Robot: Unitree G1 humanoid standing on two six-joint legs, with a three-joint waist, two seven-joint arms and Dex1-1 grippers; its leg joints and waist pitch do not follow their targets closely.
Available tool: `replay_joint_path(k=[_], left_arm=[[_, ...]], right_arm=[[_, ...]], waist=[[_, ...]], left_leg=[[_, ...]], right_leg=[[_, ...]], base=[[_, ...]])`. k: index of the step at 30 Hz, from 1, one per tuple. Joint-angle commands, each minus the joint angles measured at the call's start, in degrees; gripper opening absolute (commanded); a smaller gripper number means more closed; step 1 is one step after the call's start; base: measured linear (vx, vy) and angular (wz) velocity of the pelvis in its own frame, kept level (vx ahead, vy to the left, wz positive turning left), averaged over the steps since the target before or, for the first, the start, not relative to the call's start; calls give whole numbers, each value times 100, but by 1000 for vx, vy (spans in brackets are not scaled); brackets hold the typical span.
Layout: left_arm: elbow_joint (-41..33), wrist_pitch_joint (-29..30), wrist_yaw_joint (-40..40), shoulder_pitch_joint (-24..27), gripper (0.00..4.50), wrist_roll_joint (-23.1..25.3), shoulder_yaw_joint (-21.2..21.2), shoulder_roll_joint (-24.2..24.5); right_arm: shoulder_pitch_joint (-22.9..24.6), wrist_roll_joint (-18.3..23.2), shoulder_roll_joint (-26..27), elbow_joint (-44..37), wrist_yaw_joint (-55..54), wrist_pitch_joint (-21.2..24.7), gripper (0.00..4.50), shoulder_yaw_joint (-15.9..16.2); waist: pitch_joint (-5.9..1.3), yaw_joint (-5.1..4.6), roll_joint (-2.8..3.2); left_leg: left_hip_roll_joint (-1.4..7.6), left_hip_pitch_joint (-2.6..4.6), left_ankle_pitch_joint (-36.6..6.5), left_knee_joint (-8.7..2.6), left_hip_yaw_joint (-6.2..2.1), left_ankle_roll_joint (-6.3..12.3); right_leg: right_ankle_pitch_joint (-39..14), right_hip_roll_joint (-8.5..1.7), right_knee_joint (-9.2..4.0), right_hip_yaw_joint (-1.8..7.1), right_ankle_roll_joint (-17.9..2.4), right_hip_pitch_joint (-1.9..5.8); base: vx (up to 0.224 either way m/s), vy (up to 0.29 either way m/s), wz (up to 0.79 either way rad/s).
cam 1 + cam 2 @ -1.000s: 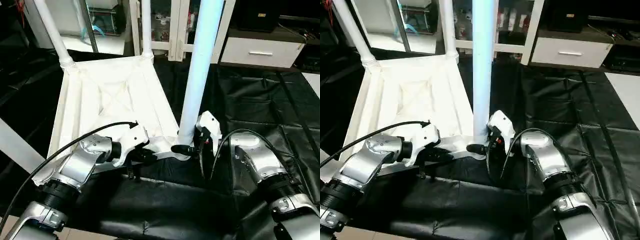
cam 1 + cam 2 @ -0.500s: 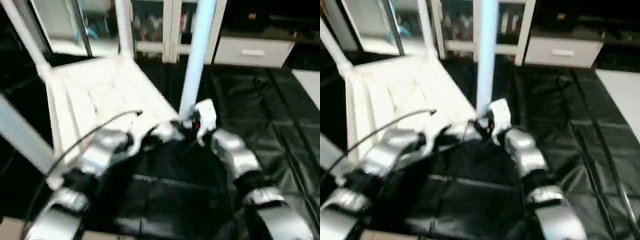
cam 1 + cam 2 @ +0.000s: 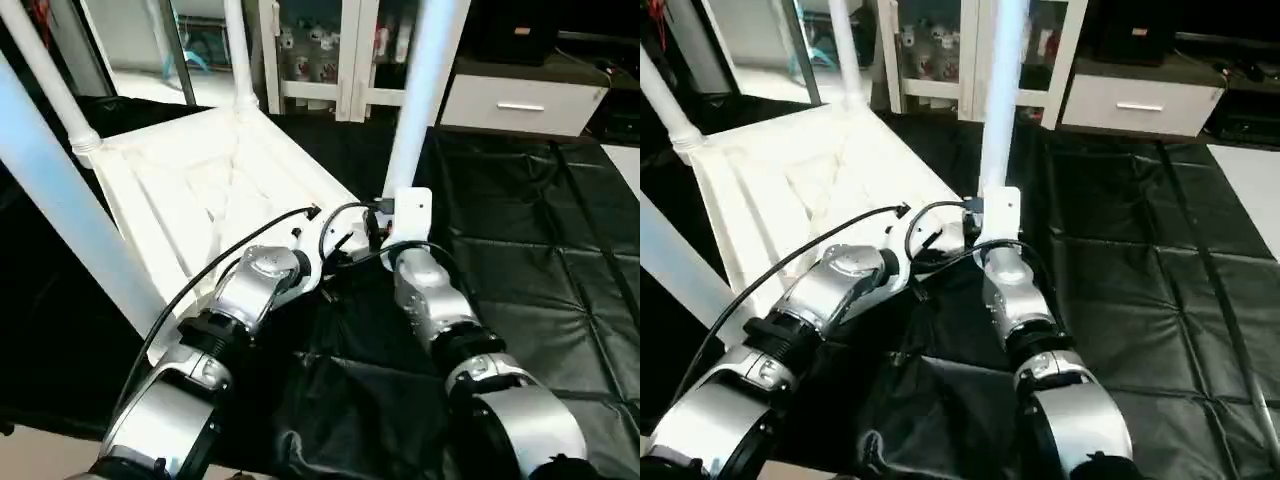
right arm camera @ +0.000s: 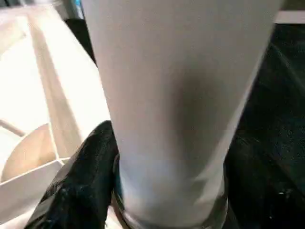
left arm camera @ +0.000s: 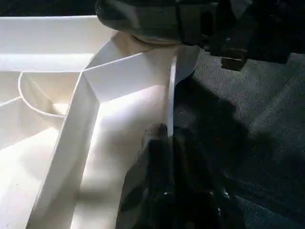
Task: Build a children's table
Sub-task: Rotate leg to tighten
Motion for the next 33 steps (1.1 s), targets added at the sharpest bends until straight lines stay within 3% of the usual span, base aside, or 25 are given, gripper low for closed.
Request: replay_joint_path(k=[1, 2, 3, 4, 6, 7, 9, 11, 12, 15, 19, 20, 22, 24, 26, 33], left_arm=[[118, -115, 738, 32, 0, 71, 454, 326], [-22, -101, 613, 121, 0, 77, 428, 407], [-184, -109, 459, 227, 0, 69, 406, 496], [-292, -87, 371, 302, 0, 66, 392, 549], [-556, -94, 138, 471, 0, 32, 361, 662], [-641, -94, 60, 525, 0, 13, 355, 699], [-1042, -40, -450, 757, 0, -101, 262, 896], [-1258, 37, -718, 881, 0, -159, 199, 1011], [-1471, 119, -997, 1002, 0, -228, 99, 1149], [-1994, 162, -1751, 1310, 0, -377, -202, 1551], [-2361, 216, -2224, 1487, 0, -525, -329, 1771], [-2633, 300, -2555, 1585, 0, -642, -396, 1910], [-2858, 392, -2846, 1643, 0, -747, -459, 2020], [-2966, 416, -2951, 1671, 0, -789, -501, 2067], [-3144, 439, -3166, 1690, 0, -943, -525, 2104], [-3282, 466, -3108, 1712, 0, -899, -583, 2045]], right_arm=[[48, 100, 135, -208, 314, -277, 346, 89], [134, 168, 125, -370, 460, -227, 353, 90], [233, 237, 89, -547, 669, -201, 377, 93], [288, 283, 66, -625, 809, -152, 377, 70], [411, 436, -27, -848, 1193, -21, 387, 23], [436, 475, -59, -888, 1352, 0, 408, 0], [541, 582, -233, -1154, 1990, 255, 417, 92], [598, 592, -362, -1302, 2298, 371, 424, 176], [660, 613, -517, -1475, 2607, 465, 424, 255], [872, 687, -1106, -2057, 3744, 762, 424, 537], [1078, 771, -1585, -2466, 4738, 921, 424, 816], [1203, 804, -1896, -2742, 5360, 1026, 424, 990], [1291, 812, -2172, -2962, 5912, 1119, 424, 1127], [1337, 835, -2302, -3082, 6129, 1193, 424, 1187], [1375, 862, -2483, -3289, 6538, 1426, 424, 1346], [1315, 572, -2378, -3125, 6482, 1285, 424, 1581]], waist=[[-435, 33, -119], [-436, -9, -16], [-434, -92, -15], [-437, -107, -40], [-450, -111, -31], [-443, -113, -16], [-435, -115, 57], [-434, -125, 26], [-429, -120, 69], [-413, -88, 34], [-399, -21, 41], [-412, 18, 70], [-389, 30, 62], [-394, 91, 29], [-393, 125, 41], [-398, 145, 7]], left_leg=[[69, -81, -180, -365, 32, 694], [70, -114, -175, -376, -10, 639], [81, -133, -155, -379, -26, 628], [77, -112, -172, -373, -12, 626], [105, -74, -224, -363, 4, 660], [111, -44, -254, -362, 24, 655], [127, -53, -283, -369, 12, 613], [139, -41, -328, -373, 17, 609], [141, -27, -387, -376, 23, 551], [163, -12, -487, -388, 27, 535], [172, 15, -633, -393, 44, 446], [179, 25, -654, -394, 29, 418], [174, 8, -648, -402, 35, 401], [176, 21, -630, -391, 44, 411], [176, 22, -639, -389, 43, 374], [172, 0, -622, -397, 36, 272]], right_leg=[[-455, -362, -295, 188, -1375, 472], [-482, -374, -273, 182, -1345, 514], [-410, -367, -282, 172, -1353, 529], [-376, -349, -300, 170, -1371, 518], [-247, -354, -280, 184, -1541, 508], [-254, -327, -293, 178, -1608, 469], [-245, -333, -280, 180, -1651, 479], [-204, -320, -281, 175, -1689, 483], [-243, -319, -287, 177, -1717, 456], [-260, -307, -286, 179, -1701, 458], [-483, -319, -311, 192, -1663, 432], [-466, -319, -302, 180, -1657, 465], [-506, -313, -311, 185, -1630, 449], [-578, -317, -312, 196, -1591, 443], [-788, -319, -326, 192, -1527, 436], [-944, -327, -337, 192, -1438, 430]], base=[[0, 0, 0], [0, 0, 0], [0, 0, 0], [0, 0, 0], [0, 0, 0], [0, 0, 0], [0, 0, 0], [0, 0, 0], [0, 0, 0], [0, 0, 0], [0, 0, 0], [0, 0, 0], [0, 0, 0], [0, 0, 0], [0, 0, 0], [0, 0, 0]])
